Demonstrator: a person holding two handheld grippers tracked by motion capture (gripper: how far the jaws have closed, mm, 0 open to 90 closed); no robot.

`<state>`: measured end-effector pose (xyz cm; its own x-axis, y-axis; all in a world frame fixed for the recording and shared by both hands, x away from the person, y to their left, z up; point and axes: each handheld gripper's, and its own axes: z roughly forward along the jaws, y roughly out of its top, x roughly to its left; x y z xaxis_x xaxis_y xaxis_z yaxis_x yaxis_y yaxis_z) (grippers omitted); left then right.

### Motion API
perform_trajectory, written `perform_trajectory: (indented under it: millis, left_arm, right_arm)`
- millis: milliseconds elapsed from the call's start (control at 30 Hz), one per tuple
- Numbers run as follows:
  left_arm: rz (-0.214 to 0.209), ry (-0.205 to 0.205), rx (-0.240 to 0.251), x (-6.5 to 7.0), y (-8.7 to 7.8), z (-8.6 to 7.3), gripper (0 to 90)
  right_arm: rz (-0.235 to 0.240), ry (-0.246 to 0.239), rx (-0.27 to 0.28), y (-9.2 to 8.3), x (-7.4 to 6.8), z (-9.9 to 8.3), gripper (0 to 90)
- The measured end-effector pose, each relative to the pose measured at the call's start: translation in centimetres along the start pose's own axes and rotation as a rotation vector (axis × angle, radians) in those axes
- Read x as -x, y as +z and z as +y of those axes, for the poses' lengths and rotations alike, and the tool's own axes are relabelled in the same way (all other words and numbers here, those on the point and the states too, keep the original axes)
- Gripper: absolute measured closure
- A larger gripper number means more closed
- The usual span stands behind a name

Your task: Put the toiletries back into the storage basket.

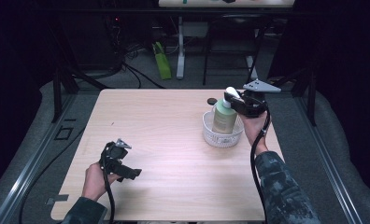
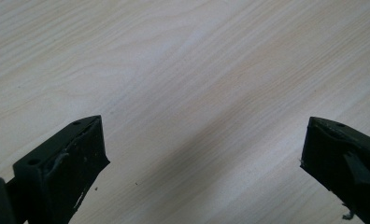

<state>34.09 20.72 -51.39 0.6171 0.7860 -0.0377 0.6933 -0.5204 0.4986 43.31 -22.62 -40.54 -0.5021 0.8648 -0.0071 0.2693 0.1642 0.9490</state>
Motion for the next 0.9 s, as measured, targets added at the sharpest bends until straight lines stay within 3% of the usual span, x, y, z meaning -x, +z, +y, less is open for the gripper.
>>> perform_trajectory:
  millis: [467, 900]
  left_arm:
    - [-0.001, -0.001, 0.000, 0.0, 0.0, 0.0, 0.0]
    - [0.000, -0.001, -0.002, 0.1, 0.0, 0.0, 0.0]
  right_arm:
    - [0.001, -0.018, -0.014, -0.1, -0.1, 0.1, 62.3]
    - [-0.038, -0.003, -0.068, -1.1, 0.0, 0.5, 30.9]
